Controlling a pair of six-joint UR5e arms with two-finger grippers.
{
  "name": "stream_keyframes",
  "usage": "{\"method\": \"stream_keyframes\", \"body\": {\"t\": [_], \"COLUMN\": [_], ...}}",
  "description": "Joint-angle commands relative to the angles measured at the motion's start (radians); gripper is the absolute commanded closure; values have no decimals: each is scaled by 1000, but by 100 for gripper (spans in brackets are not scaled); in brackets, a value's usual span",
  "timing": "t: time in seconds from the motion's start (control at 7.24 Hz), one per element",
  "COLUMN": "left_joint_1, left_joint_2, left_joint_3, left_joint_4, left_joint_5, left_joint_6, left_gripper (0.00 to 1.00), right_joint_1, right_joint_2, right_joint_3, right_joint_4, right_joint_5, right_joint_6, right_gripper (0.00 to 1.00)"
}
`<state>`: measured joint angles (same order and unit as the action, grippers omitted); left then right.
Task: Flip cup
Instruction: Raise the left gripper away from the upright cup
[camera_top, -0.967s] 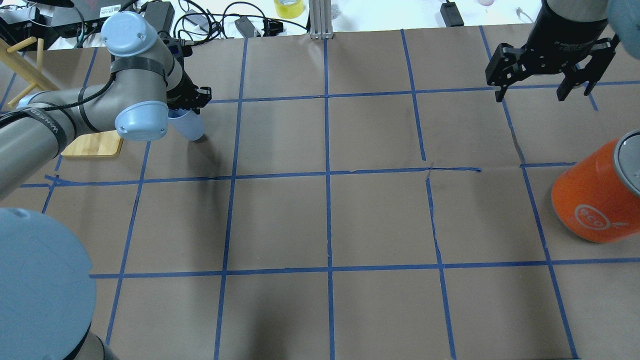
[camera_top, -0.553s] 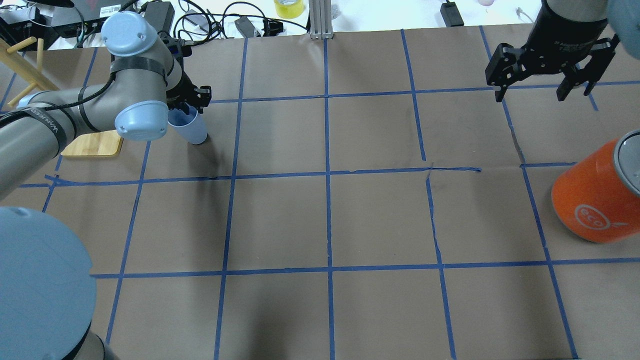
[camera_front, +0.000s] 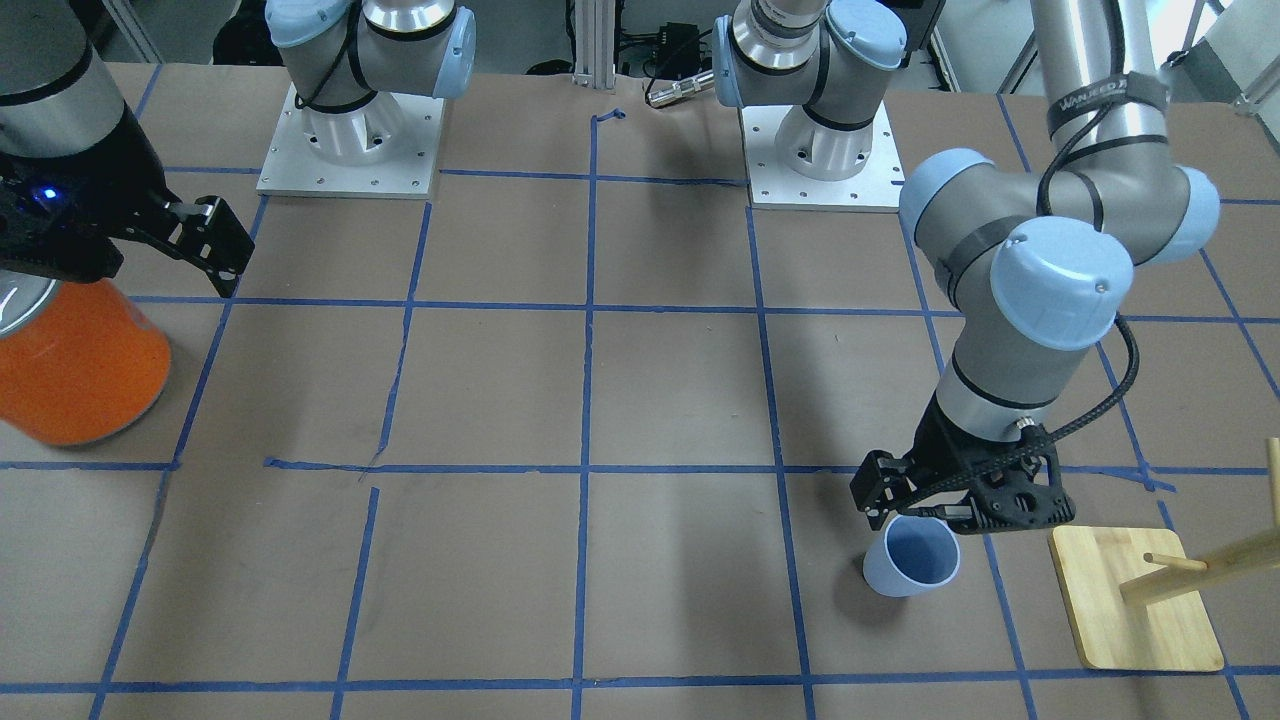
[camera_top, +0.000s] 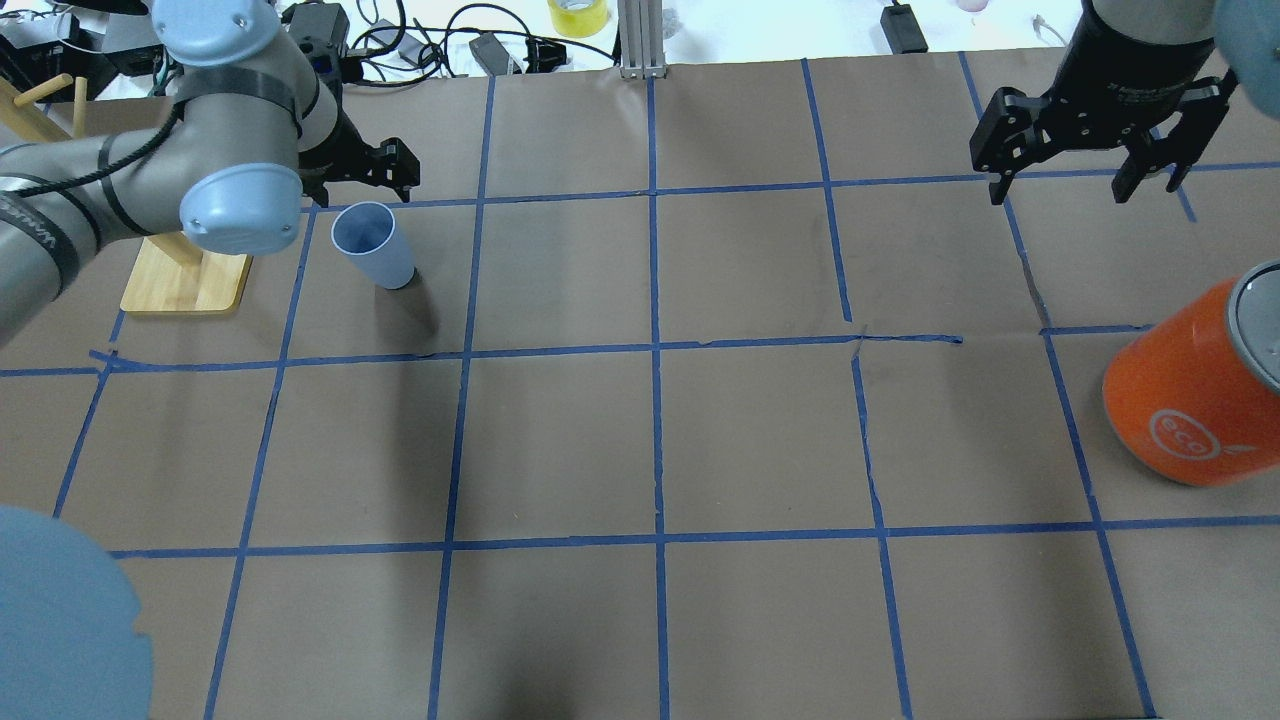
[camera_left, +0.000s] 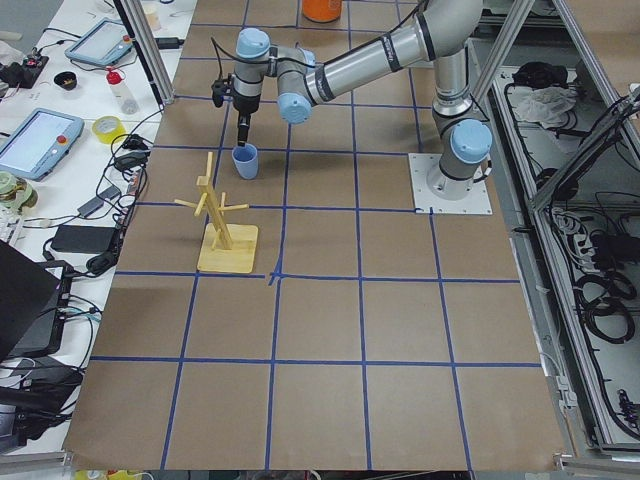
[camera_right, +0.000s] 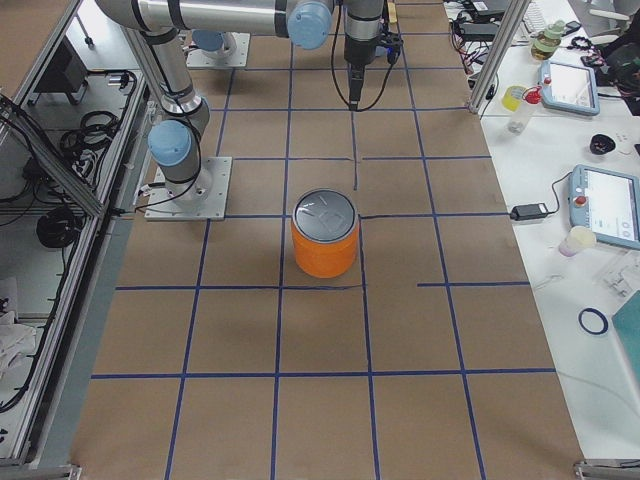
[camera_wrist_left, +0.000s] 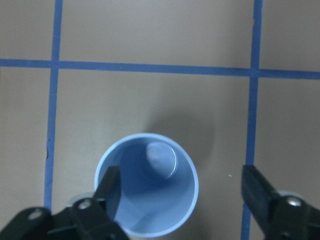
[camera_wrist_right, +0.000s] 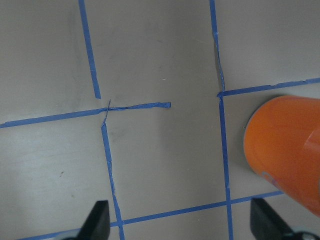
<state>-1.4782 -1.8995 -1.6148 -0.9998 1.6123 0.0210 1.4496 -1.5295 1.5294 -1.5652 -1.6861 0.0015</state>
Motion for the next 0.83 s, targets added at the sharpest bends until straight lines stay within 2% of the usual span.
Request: {"method": "stream_keyframes", "body": {"t": [0.0,0.14,0.28,0.55,0.69], "left_joint_1": [-20,-28,-30,-31,-31], "left_joint_2": [130,211,277,335,335], "left_joint_3": [81,108,137,116,89], "left_joint_4": [-356,-461,-550,-605,-585], "left_joint_5": [-20,-70,-66,-31,3], "left_joint_6": [-58,-58,-58,-55,-55], "left_gripper": [0,0,0,0,0], "right_joint_1": [0,0,0,0,0], "right_joint_2": [0,0,0,0,0], "right_joint_3": [0,0,0,0,0], "right_joint_4": [1,2,2,2,2], "right_joint_5": [2,0,2,0,3], "right_joint_6": [0,0,0,0,0], "right_gripper": [0,0,0,0,0]}}
